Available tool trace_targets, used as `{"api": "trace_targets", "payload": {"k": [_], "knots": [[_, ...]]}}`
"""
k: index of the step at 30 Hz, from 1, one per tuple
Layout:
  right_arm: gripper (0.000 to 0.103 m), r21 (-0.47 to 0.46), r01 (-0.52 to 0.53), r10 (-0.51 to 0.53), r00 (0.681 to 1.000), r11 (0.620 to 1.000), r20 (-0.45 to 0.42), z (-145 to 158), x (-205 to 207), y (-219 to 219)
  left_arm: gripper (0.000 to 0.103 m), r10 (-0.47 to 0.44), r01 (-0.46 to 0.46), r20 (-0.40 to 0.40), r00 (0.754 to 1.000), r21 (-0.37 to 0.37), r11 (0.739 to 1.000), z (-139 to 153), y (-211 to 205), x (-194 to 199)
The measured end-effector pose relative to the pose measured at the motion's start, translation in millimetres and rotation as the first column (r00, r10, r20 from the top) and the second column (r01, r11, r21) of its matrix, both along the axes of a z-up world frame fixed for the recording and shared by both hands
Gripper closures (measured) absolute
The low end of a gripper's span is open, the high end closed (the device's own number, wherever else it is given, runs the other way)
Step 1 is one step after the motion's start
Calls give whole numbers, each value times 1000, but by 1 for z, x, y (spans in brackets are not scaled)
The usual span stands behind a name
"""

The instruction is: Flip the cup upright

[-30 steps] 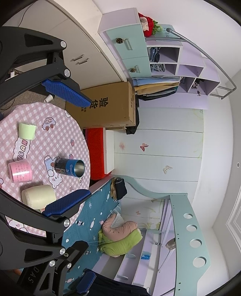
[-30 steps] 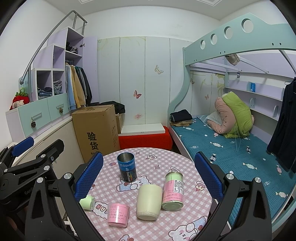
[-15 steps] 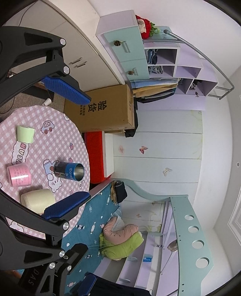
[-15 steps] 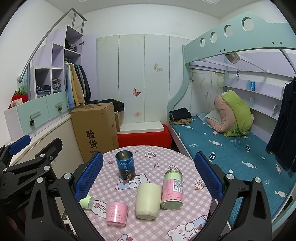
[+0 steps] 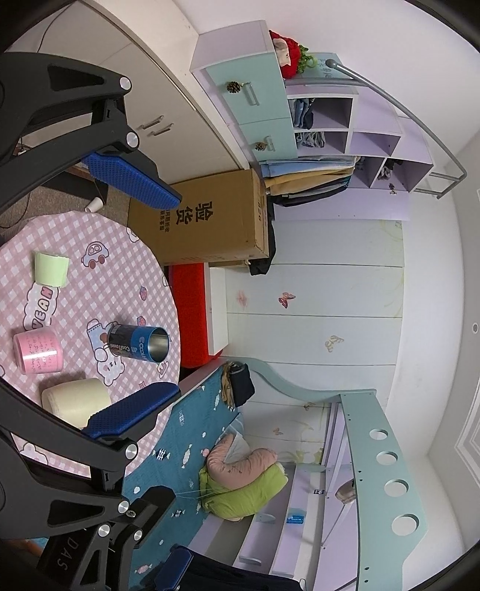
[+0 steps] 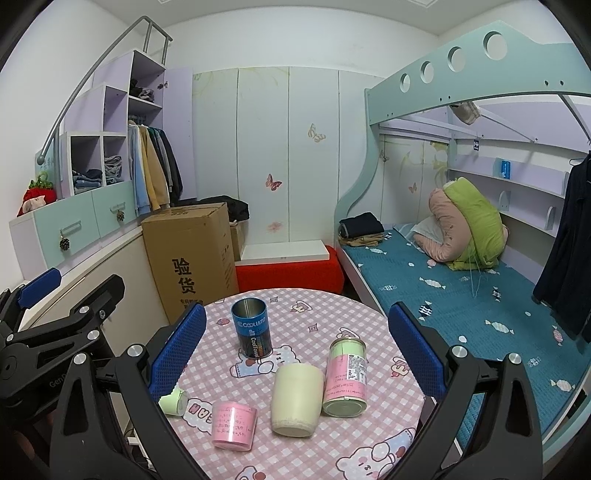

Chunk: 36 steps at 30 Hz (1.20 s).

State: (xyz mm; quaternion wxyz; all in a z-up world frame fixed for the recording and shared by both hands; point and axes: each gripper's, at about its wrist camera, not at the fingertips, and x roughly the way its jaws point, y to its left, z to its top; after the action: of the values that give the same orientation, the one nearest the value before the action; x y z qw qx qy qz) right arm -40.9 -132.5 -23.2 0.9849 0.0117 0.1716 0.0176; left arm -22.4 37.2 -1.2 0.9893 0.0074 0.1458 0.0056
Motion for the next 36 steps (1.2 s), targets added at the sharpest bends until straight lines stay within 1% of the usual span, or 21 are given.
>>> {"api": "trace_targets", "payload": {"k": [36], "knots": [[8,0,2,-2,1000,1000,1,0,0,2,8,-1,1,6,1000,6,1000,-3,-1,0]]}}
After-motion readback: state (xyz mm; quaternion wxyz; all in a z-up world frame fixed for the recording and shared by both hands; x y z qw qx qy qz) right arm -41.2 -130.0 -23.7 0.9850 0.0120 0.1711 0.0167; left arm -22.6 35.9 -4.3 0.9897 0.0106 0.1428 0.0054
